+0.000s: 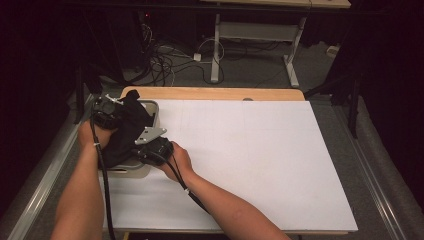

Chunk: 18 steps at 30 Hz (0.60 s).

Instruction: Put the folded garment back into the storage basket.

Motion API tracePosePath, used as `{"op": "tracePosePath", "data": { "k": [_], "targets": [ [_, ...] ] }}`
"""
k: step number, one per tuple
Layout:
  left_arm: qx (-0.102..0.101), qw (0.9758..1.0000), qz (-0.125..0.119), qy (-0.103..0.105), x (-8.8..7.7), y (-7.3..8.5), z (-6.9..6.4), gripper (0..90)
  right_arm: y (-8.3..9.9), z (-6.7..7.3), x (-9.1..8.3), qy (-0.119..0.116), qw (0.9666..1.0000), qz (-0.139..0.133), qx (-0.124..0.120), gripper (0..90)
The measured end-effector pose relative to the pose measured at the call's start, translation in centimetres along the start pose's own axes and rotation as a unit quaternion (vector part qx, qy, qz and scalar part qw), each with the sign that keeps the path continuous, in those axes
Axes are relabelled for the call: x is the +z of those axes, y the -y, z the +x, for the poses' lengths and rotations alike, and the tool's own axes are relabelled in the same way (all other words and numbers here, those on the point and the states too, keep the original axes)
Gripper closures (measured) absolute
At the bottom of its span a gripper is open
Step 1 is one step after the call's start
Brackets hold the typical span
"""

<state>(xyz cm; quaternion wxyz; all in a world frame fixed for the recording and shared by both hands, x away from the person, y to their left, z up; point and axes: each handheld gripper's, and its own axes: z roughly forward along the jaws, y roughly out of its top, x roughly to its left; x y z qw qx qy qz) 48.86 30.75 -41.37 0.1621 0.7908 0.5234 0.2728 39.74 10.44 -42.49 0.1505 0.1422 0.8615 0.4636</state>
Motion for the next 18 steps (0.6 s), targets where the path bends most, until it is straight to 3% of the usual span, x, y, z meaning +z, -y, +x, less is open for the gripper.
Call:
{"op": "tracePosePath", "data": {
  "k": [7, 11, 14, 16, 18],
  "targets": [
    [0.005, 1.0000, -0.002, -0.004, -0.5, 0.0, 0.1, 62.3, -0.1, 0.6, 0.6, -0.013, 0.9997, 0.019, -0.006, 64.5],
    [-0.006, 0.9999, -0.015, -0.003, -1.2, 0.2, 0.4, 57.1, -0.2, 1.1, 0.5, -0.016, 0.9996, 0.022, -0.005, 62.2],
    [-0.014, 0.9996, -0.021, -0.008, -1.8, 0.4, 0.4, 55.7, -0.1, 1.5, 0.4, -0.022, 0.9995, 0.021, -0.004, 58.0],
    [-0.020, 0.9991, -0.036, -0.005, -2.5, 0.4, 0.4, 55.8, 0.0, 1.8, 0.2, -0.026, 0.9995, 0.016, -0.008, 59.8],
    [-0.019, 0.9988, -0.046, -0.002, -3.1, 0.4, 0.2, 55.9, 0.2, 1.9, -0.4, -0.023, 0.9997, 0.003, -0.004, 54.1]
  ]
}}
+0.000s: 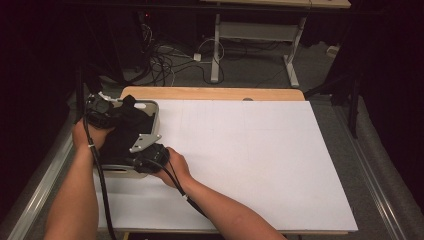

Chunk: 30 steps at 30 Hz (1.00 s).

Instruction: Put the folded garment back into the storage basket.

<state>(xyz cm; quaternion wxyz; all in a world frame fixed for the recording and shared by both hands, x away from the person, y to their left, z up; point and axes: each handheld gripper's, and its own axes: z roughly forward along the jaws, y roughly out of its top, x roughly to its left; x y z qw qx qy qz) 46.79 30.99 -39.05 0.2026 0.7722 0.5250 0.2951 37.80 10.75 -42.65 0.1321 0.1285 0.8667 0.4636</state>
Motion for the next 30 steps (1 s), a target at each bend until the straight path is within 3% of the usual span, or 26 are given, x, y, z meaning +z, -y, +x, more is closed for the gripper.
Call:
{"op": "tracePosePath", "data": {
  "k": [6, 11, 15, 19, 23, 30],
  "targets": [
    [0.004, 0.9997, -0.023, 0.012, -1.5, 0.1, -0.7, 59.9, 0.6, -0.7, -2.5, 0.011, 0.9995, -0.027, 0.006, 52.0],
    [0.016, 0.9993, -0.023, 0.023, -1.5, 0.6, -1.1, 67.4, 1.8, -1.5, -5.3, 0.034, 0.9986, -0.042, 0.001, 47.8],
    [0.032, 0.9992, 0.005, 0.022, -0.3, 0.7, -1.3, 72.0, 3.0, -1.9, -7.9, 0.046, 0.9981, -0.040, 0.004, 44.2],
    [0.029, 0.9991, 0.024, 0.019, 1.1, 0.7, -1.0, 74.8, 4.5, -2.4, -11.1, 0.068, 0.9965, -0.046, -0.013, 43.3],
    [0.027, 0.9988, 0.038, 0.015, 2.5, 0.8, -0.9, 77.5, 7.3, -3.4, -14.7, 0.094, 0.9948, -0.035, -0.018, 40.7],
    [0.032, 0.9968, 0.072, 0.008, 4.9, 0.6, -1.5, 77.7, 11.6, -4.4, -18.9, 0.126, 0.9916, -0.026, 0.015, 28.9]
  ]
}}
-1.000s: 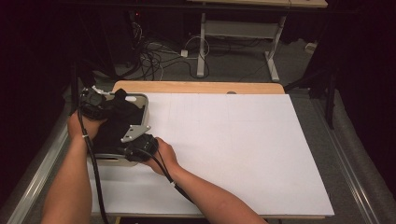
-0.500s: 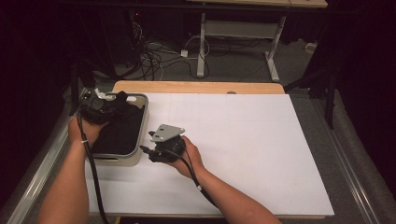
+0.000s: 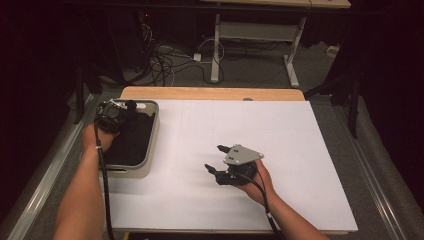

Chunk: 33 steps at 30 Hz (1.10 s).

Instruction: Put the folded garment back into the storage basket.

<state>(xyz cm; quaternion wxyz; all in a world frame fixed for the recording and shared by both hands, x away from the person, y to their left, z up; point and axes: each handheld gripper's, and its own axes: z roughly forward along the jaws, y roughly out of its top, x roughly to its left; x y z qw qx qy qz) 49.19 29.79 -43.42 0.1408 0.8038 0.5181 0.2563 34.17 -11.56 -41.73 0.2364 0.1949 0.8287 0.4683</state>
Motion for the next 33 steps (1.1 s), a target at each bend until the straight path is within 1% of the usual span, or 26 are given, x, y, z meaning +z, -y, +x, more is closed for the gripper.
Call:
{"op": "tracePosePath", "data": {
  "k": [2, 4, 6, 8, 10, 12, 14, 16, 18, 19, 21, 22, 25, 29, 31, 33],
  "targets": [
    [0.004, 0.9999, 0.009, 0.004, 0.5, -0.1, -0.3, 77.7, 0.8, -0.3, -1.0, 0.006, 1.0000, -0.006, 0.002, 26.1],
    [0.008, 0.9999, 0.015, 0.003, 0.7, -0.3, -0.6, 77.5, 1.7, -0.6, -2.1, 0.017, 0.9998, -0.011, 0.001, 24.3],
    [0.011, 0.9998, 0.017, 0.004, 0.9, -0.4, -0.7, 77.5, 2.3, -0.9, -2.9, 0.019, 0.9998, -0.010, -0.005, 21.7],
    [0.010, 0.9996, 0.024, 0.008, 1.2, -0.3, -0.7, 77.5, 3.0, -1.2, -4.1, 0.032, 0.9993, -0.013, -0.012, 21.6],
    [0.007, 0.9995, 0.028, 0.014, 1.4, -0.1, -0.7, 77.5, 3.5, -1.6, -5.1, 0.037, 0.9991, -0.017, -0.011, 21.4],
    [0.002, 0.9995, 0.028, 0.016, 1.4, -0.1, -0.8, 77.4, 4.3, -2.1, -6.3, 0.046, 0.9987, -0.022, -0.006, 21.7],
    [-0.001, 0.9994, 0.030, 0.019, 1.4, -0.1, -0.7, 77.3, 5.2, -2.7, -7.7, 0.060, 0.9980, -0.019, 0.002, 23.5],
    [-0.009, 0.9992, 0.031, 0.024, 1.4, 0.0, -0.7, 77.1, 6.0, -3.0, -8.8, 0.071, 0.9973, -0.019, 0.007, 24.1],
    [-0.008, 0.9991, 0.033, 0.027, 1.5, 0.1, -0.8, 77.1, 7.0, -3.1, -9.7, 0.078, 0.9966, -0.014, 0.021, 23.3],
    [-0.009, 0.9991, 0.033, 0.026, 1.5, 0.1, -0.9, 77.1, 7.3, -3.2, -10.0, 0.082, 0.9964, -0.012, 0.021, 22.6],
    [-0.013, 0.9990, 0.031, 0.029, 1.6, 0.1, -0.8, 77.0, 8.1, -3.1, -10.6, 0.098, 0.9949, -0.013, 0.021, 21.3],
    [-0.016, 0.9989, 0.030, 0.032, 1.6, 0.2, -0.7, 76.6, 8.3, -3.2, -10.8, 0.099, 0.9947, -0.016, 0.021, 20.7],
    [-0.017, 0.9989, 0.031, 0.032, 1.6, 0.2, -0.8, 76.5, 8.8, -3.4, -11.2, 0.103, 0.9939, -0.021, 0.035, 19.6],
    [-0.001, 0.9992, 0.035, 0.020, 1.6, 0.1, -1.2, 76.5, 8.9, -3.5, -11.5, 0.101, 0.9936, -0.030, 0.040, 19.5],
    [0.013, 0.9990, 0.042, 0.012, 1.5, 0.0, -1.4, 76.4, 9.1, -3.5, -11.6, 0.099, 0.9935, -0.037, 0.043, 19.6],
    [0.028, 0.9984, 0.048, 0.005, 1.5, -0.2, -1.6, 75.9, 9.2, -3.6, -11.6, 0.096, 0.9940, -0.037, 0.038, 19.5]
  ]
}}
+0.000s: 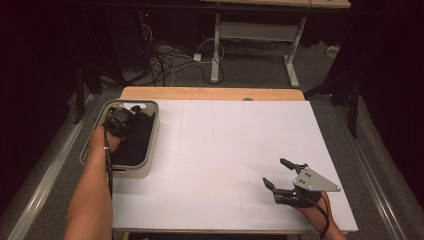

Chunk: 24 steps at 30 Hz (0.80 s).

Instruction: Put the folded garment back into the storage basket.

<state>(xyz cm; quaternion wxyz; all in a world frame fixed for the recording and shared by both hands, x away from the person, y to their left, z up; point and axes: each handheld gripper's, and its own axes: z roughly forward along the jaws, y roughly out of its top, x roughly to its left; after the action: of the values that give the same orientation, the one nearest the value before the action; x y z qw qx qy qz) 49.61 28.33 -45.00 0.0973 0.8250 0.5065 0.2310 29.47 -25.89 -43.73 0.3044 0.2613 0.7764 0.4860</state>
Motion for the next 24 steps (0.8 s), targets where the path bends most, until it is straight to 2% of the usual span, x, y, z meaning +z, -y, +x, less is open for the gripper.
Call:
{"op": "tracePosePath", "data": {
  "k": [3, 6, 9, 15, 24],
  "targets": [
    [0.005, 1.0000, 0.000, -0.001, 0.0, -0.1, 0.0, 75.9, 0.2, -0.4, 0.0, 0.004, 0.9999, 0.000, 0.011, 20.0],
    [0.000, 1.0000, -0.005, -0.001, -0.2, 0.0, 0.1, 75.6, 0.4, -0.4, 0.2, 0.006, 0.9999, 0.010, 0.007, 20.0],
    [-0.005, 0.9997, -0.024, -0.001, -0.8, 0.0, 0.2, 75.6, 0.5, -0.1, 0.4, 0.005, 0.9998, 0.018, -0.005, 19.8],
    [-0.010, 0.9978, -0.064, -0.009, -2.2, -0.1, 0.2, 75.6, 0.5, 0.3, 0.5, -0.005, 0.9997, 0.023, -0.010, 19.5],
    [-0.013, 0.9946, -0.101, -0.019, -3.5, -0.3, -0.1, 74.2, 0.5, 0.7, 0.6, -0.016, 0.9996, 0.021, -0.011, 21.4]
  ]
}}
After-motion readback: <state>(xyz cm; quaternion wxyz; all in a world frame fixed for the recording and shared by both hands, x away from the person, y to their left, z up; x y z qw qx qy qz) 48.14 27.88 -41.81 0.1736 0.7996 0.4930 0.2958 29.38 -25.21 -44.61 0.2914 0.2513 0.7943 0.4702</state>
